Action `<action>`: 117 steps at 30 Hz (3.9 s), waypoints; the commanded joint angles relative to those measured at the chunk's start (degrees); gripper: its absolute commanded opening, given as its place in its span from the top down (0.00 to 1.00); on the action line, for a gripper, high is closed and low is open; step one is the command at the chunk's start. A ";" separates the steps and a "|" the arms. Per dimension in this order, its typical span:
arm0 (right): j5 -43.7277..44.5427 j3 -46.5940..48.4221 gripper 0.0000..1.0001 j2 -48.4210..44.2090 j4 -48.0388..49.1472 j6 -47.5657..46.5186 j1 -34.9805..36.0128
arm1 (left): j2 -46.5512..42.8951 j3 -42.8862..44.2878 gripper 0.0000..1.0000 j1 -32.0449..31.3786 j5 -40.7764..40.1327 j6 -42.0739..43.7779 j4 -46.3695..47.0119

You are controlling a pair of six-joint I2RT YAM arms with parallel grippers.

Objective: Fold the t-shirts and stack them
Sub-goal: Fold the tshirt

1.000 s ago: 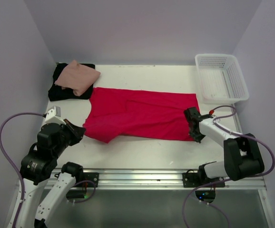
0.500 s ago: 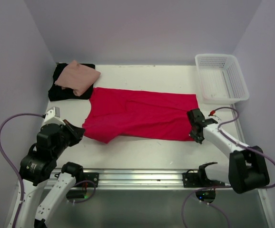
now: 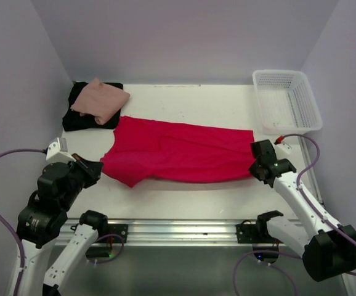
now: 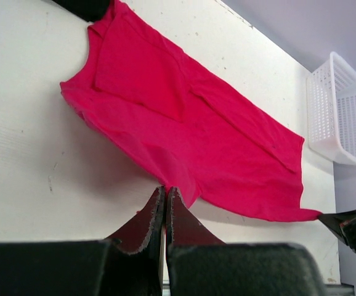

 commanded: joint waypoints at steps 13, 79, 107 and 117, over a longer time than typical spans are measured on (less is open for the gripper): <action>10.71 10.47 1.00 13.80 3.78 -5.70 -0.15 | 9.43 -14.67 1.00 -0.12 -15.39 7.61 23.38; 8.44 17.26 0.59 35.01 21.52 -11.50 -2.26 | 48.22 -8.51 0.08 6.47 -18.47 10.60 62.32; -16.97 13.28 1.00 36.31 26.11 -25.13 -0.68 | 38.28 -34.36 1.00 4.89 -1.24 -4.34 63.38; -17.94 15.83 1.00 40.80 22.60 -26.54 -0.15 | 44.70 -32.69 1.00 4.89 -6.60 -5.48 64.43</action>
